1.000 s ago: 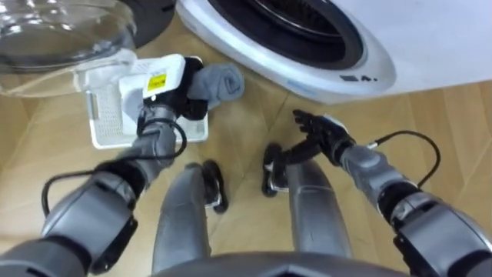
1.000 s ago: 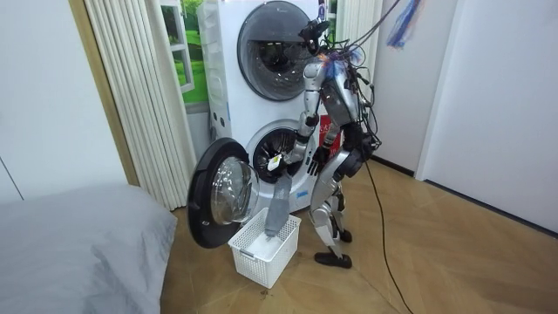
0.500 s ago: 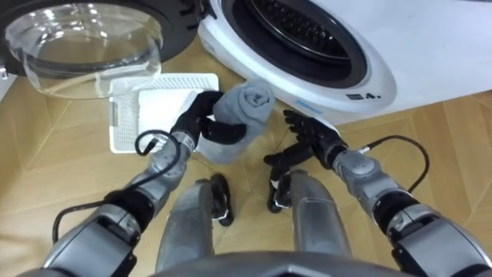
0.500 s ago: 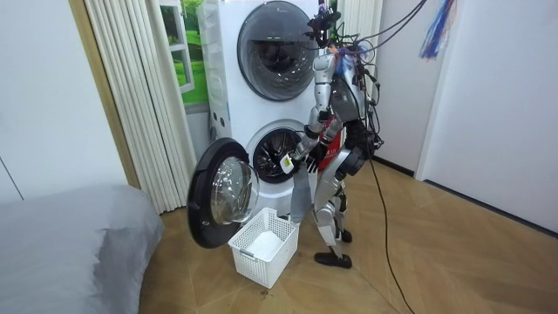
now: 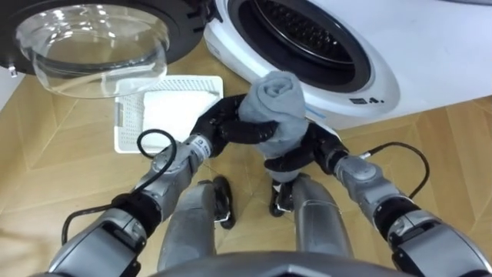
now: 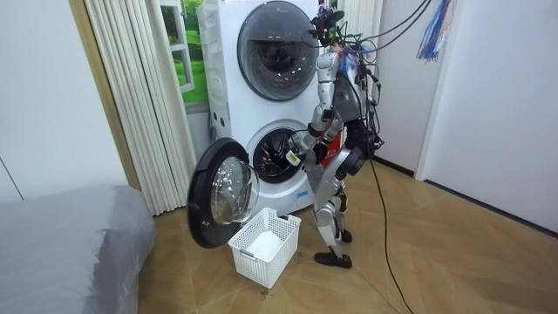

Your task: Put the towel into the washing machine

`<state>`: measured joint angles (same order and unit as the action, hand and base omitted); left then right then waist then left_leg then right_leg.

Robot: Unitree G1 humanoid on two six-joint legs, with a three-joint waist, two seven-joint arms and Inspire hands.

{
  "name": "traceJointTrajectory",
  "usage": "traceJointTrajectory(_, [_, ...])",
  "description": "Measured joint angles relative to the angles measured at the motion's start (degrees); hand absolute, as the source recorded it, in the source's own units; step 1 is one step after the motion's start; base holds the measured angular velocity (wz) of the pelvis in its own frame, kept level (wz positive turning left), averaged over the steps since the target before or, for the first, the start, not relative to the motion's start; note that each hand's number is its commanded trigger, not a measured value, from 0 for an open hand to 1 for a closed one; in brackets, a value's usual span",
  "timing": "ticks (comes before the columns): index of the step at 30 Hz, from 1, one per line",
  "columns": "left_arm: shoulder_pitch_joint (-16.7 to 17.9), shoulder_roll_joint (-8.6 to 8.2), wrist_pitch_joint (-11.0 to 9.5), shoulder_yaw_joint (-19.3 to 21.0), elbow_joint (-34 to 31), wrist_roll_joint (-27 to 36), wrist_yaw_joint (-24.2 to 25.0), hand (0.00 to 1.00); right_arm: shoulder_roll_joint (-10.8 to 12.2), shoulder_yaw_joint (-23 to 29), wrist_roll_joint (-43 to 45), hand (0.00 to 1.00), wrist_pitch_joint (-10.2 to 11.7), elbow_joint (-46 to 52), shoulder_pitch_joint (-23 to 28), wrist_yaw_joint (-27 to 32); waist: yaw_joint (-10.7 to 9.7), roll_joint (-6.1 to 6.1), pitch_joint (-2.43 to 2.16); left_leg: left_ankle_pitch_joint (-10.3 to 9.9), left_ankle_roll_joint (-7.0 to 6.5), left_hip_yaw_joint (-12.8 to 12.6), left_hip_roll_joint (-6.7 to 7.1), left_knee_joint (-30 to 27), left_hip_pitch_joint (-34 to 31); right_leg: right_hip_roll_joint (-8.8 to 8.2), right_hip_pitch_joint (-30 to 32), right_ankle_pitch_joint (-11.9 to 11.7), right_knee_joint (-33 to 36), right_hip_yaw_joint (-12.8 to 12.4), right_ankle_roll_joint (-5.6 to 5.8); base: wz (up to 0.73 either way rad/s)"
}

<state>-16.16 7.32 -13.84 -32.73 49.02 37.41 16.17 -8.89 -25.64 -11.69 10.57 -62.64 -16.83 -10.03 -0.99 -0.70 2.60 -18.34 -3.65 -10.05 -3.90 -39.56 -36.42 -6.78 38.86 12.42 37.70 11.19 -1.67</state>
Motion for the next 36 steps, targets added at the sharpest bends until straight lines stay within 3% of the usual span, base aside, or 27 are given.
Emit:
traceJointTrajectory(2, [0.0, -0.05, 0.9, 0.3, -0.1, 3.7, 0.9, 1.0, 0.0, 0.0, 0.0, 0.0, 0.0, 0.0, 0.1, -0.1, 0.3, 0.01, 0.0, 0.0, 0.0, -0.2, -0.2, 0.0, 0.1, 0.13, 0.0, -0.1, -0.1, -0.1, -0.15, -0.05])
traceJointTrajectory(3, [0.0, -0.07, 1.1, 0.4, -0.1, 4.4, 1.0, 1.0, 0.0, 0.0, 0.0, 0.58, 0.0, 0.1, 0.1, -0.1, 0.3, 0.01, 0.0, 0.0, 0.01, -0.2, -0.21, 0.0, 0.1, 0.13, 0.1, -0.1, -0.1, -0.1, -0.16, 0.0])
traceJointTrajectory(4, [0.0, -0.1, 1.5, 0.6, -0.2, 5.8, 1.2, 1.0, 0.0, 0.0, 0.0, 1.0, 0.0, 0.1, 0.1, -0.1, 0.3, 0.01, 0.0, 0.0, 0.03, -0.2, -0.24, 0.0, 0.1, 0.17, 0.1, -0.1, -0.1, -0.1, -0.18, 0.0])
traceJointTrajectory(14, [1.1, -0.15, 3.0, -0.1, -2.5, 13.9, 4.9, 1.0, 0.0, 0.2, 0.3, 1.0, -0.1, 0.2, -0.1, -0.7, 0.3, 0.02, 0.01, 0.1, 0.22, -0.2, -0.45, 0.7, 0.1, 0.8, 0.0, -0.2, -0.9, -0.1, -0.28, 0.0])
traceJointTrajectory(25, [1.3, -0.14, 4.0, -0.6, -2.5, 16.1, 6.3, 1.0, 0.1, 0.1, 1.1, 1.0, -0.7, 0.1, -0.1, -2.8, 0.1, 0.12, 0.06, 0.1, 0.26, -0.2, -0.39, 1.0, 0.1, 0.71, 0.0, -0.3, -1.1, -0.1, -0.28, 0.0])
traceJointTrajectory(26, [1.4, -0.14, 4.0, -0.6, -2.5, 16.2, 6.5, 0.95, 0.1, 0.0, 1.1, 1.0, -0.7, 0.1, 0.0, -2.8, 0.0, 0.16, 0.08, 0.1, 0.27, -0.2, -0.4, 1.0, 0.1, 0.72, 0.0, -0.3, -1.1, -0.1, -0.28, 0.0])
traceJointTrajectory(27, [1.4, -0.14, 4.0, -0.5, -2.5, 16.2, 6.6, 0.74, 0.1, 0.0, 1.2, 1.0, -0.7, 0.1, 0.0, -2.8, 0.0, 0.17, 0.09, 0.1, 0.28, -0.2, -0.4, 1.0, 0.1, 0.72, 0.0, -0.3, -1.1, -0.1, -0.28, 0.0])
traceJointTrajectory(28, [1.5, -0.14, 4.0, -0.5, -2.5, 16.3, 6.6, 0.0, 0.1, 0.0, 1.2, 1.0, -0.7, 0.1, 0.0, -3.0, -0.1, 0.19, 0.1, 0.1, 0.29, -0.2, -0.41, 1.0, 0.1, 0.75, 0.0, -0.3, -1.1, -0.1, -0.28, 0.0])
traceJointTrajectory(33, [2.2, -0.15, 4.1, 0.0, -2.4, 17.5, 7.0, 0.0, 0.1, -0.1, 1.2, 1.0, -0.8, 0.3, 0.1, -3.4, -0.1, 0.22, 0.11, 0.2, 0.3, -0.2, -0.5, 1.1, 0.1, 0.88, 0.0, -0.3, -1.3, 0.0, -0.29, 0.0])
traceJointTrajectory(36, [2.2, 0.03, 4.4, 1.2, -2.4, 17.4, 7.0, 0.0, -0.1, 0.1, 1.2, 1.0, -2.0, 0.0, 0.1, -3.1, 0.1, 0.23, 0.12, 0.2, 0.32, -0.2, -0.5, 1.3, 0.1, 0.82, -0.1, -0.4, -1.7, 0.1, -0.34, 0.0])
